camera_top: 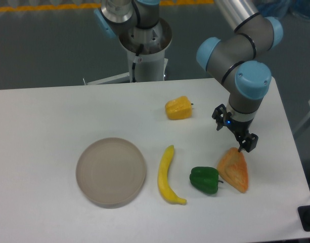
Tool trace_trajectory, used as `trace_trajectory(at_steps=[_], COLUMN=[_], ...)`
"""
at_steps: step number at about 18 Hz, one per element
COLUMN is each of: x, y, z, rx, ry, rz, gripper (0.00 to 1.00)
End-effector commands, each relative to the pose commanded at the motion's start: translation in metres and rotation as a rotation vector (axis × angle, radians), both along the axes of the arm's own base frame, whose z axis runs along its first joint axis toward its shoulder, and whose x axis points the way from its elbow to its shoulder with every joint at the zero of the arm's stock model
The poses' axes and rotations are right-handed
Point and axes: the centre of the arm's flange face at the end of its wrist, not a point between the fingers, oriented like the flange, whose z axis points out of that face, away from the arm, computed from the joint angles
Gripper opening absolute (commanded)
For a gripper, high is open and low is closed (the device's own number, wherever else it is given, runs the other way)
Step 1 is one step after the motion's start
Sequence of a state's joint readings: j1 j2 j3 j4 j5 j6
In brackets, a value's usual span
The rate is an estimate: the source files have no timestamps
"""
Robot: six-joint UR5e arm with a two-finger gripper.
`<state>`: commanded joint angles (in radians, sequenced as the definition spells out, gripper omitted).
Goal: Pick up the yellow pepper from the table
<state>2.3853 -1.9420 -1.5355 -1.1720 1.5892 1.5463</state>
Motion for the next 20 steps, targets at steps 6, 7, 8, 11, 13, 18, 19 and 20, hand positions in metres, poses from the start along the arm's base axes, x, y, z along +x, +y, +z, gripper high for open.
trace_trajectory(at_steps=[6, 7, 8, 11, 13, 18, 19, 20], x=[0.001, 0.005, 0.009, 0.025, 0.045, 0.1, 0.114, 0.122], y=[0.0, -0.002, -0.004, -0.016, -0.028, -0.038, -0.046, -0.053], z=[0.005, 0.002, -0.001, -0.009, -0.013, -0.022, -0.021, -0.021], rx=[0.007, 0.003, -0.003, -0.022, -0.035, -0.058, -0.062, -0.065], ry=[-0.002, -0.013, -0.018, -0.041, -0.054, -0.074, -0.077, -0.08], rz=[0.0, -0.002, -0.004, -0.01, -0.019, -0.075, -0.086, -0.089], gripper=[1.0, 1.0, 1.0, 1.0, 1.0, 1.0, 1.0, 1.0])
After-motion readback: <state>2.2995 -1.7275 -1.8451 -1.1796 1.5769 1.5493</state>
